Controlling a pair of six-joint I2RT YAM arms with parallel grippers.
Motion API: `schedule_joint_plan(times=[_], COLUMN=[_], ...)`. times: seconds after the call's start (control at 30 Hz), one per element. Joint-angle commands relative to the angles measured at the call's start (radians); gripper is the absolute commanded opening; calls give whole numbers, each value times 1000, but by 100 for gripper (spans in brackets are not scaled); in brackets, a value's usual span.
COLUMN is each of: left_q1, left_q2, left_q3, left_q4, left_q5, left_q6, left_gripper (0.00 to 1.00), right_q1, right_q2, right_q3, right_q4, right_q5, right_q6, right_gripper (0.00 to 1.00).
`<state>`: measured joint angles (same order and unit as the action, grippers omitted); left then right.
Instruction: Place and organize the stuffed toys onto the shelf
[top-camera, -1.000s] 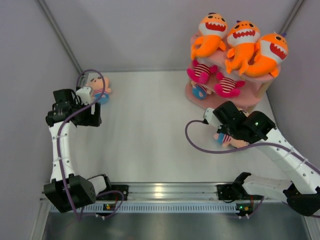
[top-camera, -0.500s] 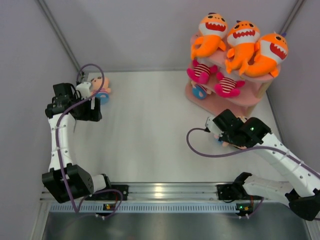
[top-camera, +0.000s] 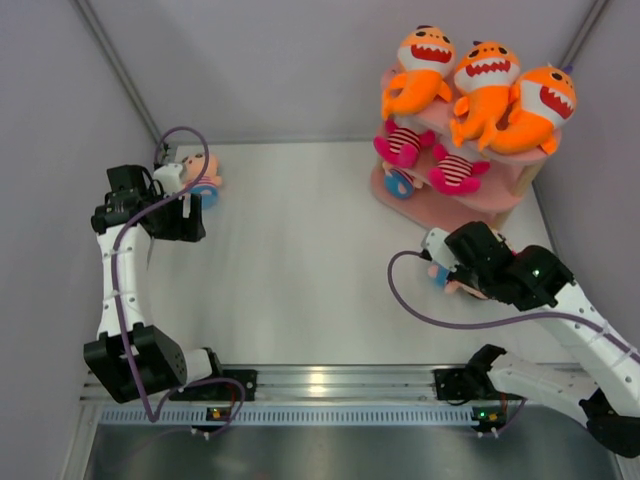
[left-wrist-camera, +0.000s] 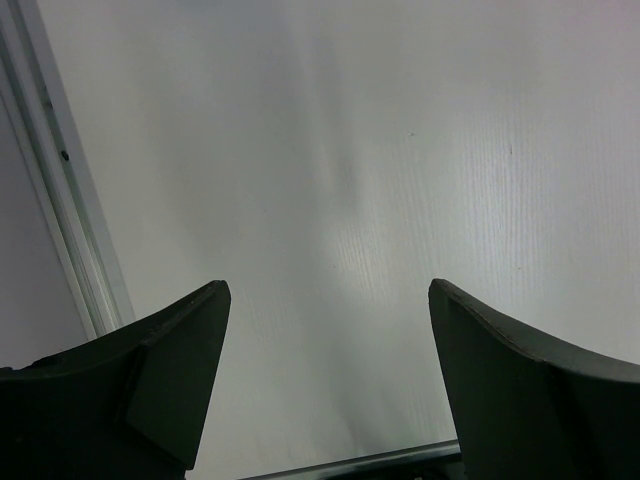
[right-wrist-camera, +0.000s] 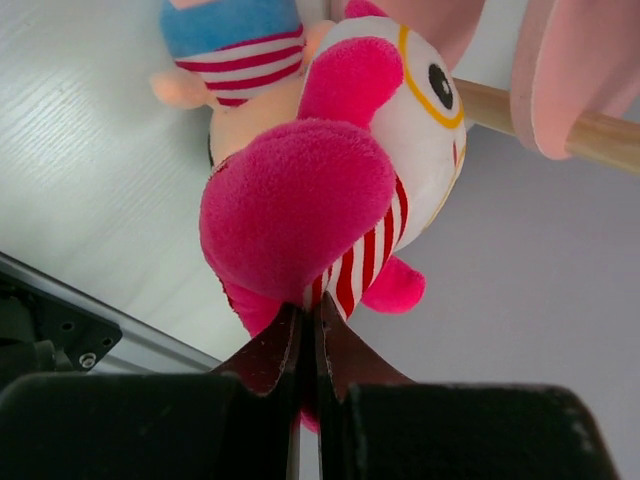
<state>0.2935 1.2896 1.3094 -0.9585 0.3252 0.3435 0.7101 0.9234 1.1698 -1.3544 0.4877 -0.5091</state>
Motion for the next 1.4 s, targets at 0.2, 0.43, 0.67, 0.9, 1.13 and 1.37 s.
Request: schedule_joint_plan(times=[0.2, 0.43, 0.67, 0.9, 1.13, 1.37], left_q1=[-2, -2, -2, -2, -2, -2], left_q2=[-24, -27, -27, -24, -15, -15], left_q3=[34, 31, 30, 33, 33, 28], left_q4=[3, 4, 4, 4, 4, 4], left_q5=[25, 21, 25, 12, 18, 5], left_q6=[11, 14, 12, 12, 8, 17], left_gripper=[86, 86, 86, 86, 86, 86], right_q1=[-96, -155, -144, -77, 124, 204], right_q2=[-113, -104, -90, -42, 52, 98], right_q3=[36, 37, 165, 117, 217, 206], right_q4=[-143, -141, -141, -143, -141, -54], right_q5=[92, 193, 427, 404, 447, 473], right_q6=[52, 53, -49, -190, -207, -307], right_gripper=[0, 0, 0, 0, 0, 0])
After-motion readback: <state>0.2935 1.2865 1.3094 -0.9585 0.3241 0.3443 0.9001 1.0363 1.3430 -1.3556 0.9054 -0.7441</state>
